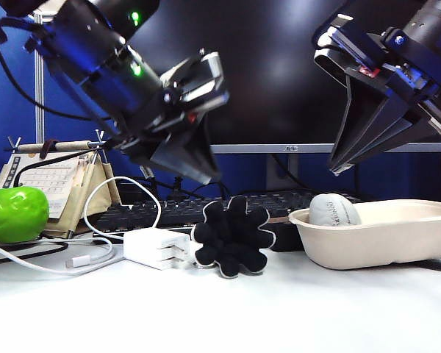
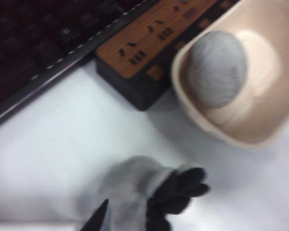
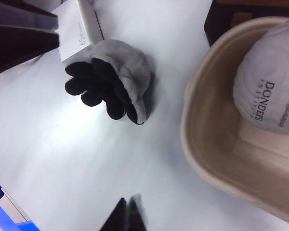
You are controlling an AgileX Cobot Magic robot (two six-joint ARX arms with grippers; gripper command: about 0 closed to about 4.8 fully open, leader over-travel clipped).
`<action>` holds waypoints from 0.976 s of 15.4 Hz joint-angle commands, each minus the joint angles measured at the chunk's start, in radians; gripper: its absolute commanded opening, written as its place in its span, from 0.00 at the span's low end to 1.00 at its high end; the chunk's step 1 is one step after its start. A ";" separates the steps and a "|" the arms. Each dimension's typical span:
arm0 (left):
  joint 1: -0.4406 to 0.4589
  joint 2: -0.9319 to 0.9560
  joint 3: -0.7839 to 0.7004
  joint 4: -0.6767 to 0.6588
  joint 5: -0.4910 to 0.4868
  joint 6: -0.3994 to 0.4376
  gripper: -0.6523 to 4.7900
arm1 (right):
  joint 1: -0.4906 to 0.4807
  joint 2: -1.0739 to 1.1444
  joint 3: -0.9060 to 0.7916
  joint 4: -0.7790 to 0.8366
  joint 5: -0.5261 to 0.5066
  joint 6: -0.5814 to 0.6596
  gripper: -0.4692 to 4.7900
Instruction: Place the tilting octopus upright.
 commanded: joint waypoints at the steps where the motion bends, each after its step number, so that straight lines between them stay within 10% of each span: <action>1: -0.003 -0.009 0.003 -0.023 0.220 -0.003 0.29 | 0.001 -0.003 0.001 0.010 -0.006 0.000 0.10; 15: -0.010 0.055 0.002 -0.054 0.102 0.005 0.29 | 0.001 -0.003 0.001 0.002 -0.006 0.000 0.10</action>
